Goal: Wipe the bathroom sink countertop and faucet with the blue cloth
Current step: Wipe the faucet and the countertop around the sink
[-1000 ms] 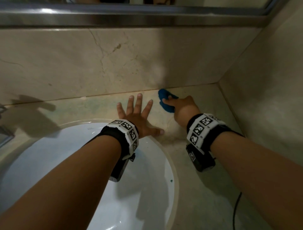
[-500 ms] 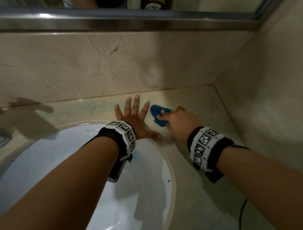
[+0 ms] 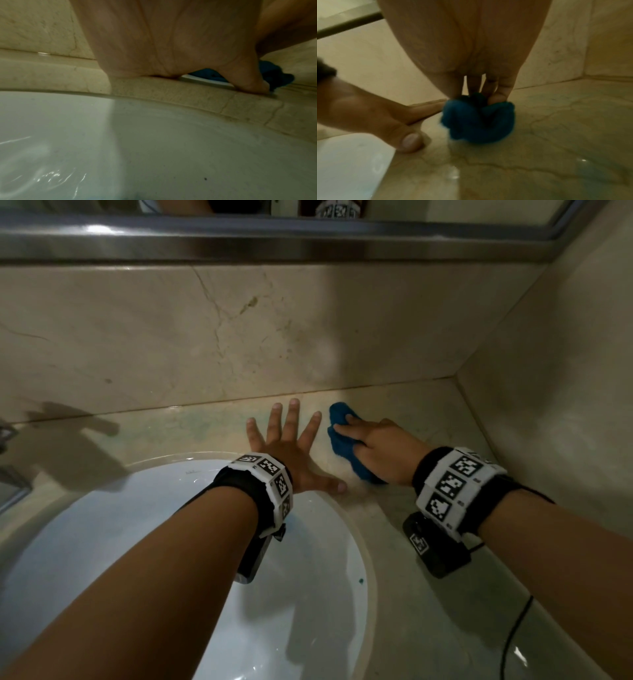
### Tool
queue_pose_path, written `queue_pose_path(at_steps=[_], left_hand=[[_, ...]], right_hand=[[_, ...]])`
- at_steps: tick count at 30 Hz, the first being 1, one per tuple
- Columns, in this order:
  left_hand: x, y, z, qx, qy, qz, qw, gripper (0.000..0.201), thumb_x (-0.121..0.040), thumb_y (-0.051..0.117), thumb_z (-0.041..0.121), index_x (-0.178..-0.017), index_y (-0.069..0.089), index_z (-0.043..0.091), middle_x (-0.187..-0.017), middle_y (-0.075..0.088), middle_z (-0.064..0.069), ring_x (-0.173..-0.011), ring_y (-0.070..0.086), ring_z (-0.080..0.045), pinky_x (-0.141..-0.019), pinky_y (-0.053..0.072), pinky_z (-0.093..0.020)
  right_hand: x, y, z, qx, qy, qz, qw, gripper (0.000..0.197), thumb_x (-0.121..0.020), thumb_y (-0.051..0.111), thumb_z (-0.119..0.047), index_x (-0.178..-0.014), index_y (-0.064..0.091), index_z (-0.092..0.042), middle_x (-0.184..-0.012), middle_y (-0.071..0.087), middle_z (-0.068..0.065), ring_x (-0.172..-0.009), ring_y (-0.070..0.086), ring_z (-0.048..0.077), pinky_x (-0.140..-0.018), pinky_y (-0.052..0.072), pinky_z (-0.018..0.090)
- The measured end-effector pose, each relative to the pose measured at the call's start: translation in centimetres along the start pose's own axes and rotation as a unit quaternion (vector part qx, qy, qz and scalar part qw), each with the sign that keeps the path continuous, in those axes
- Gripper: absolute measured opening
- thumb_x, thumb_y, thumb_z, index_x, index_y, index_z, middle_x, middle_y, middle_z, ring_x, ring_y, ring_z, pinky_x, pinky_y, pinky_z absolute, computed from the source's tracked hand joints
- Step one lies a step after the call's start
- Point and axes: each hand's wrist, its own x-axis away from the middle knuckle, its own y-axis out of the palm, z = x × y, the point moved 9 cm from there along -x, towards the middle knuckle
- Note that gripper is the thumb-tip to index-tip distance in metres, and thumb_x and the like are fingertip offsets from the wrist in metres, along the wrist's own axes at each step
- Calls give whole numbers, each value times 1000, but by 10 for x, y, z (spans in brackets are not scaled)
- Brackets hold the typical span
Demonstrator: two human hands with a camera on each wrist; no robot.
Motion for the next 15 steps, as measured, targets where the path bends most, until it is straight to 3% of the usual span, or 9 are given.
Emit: queue_pose_path(at_steps=[4,8,12,15], left_hand=[[0,0,0,-7,0,-1,1000,124,-55,45,92,-140,-28,40,-146,-43,0,-135,-37,-28,-107,-16,-64],[0,1,-1,2,1,-3,1000,124,-54,47,91,-140,-28,41,-145,-43,1,-135,-37,-27,-107,-16,-63],[-1,2,-1,-1,1,-2,1000,125,-53,46,92,-139,-29,41,-145,-44,1,-135,-37,-27,-107,-17,-63],[0,2,-1,-2,0,-3,1000,124,-54,46,92,-139,-29,41,-145,-44,1,-135,-37,-27,-107,-16,-63]], right_hand=[[-4,15,3,48,-6,-35,998,52,-100,30,-27,-148,9,-34,-158,-3,-5,-132,26,36,-112,21,36],[-32,8,21,94,91,-49,990,51,-102,21,-31,-147,-3,-35,-158,-7,-4,-132,24,36,-108,28,42],[-34,-13,37,133,128,19,983,49,-100,24,-34,-147,11,-34,-155,15,-5,-138,14,31,-110,22,42],[-24,-7,18,49,55,44,996,53,-96,41,-19,-146,23,-23,-153,23,4,-139,22,27,-114,22,37]])
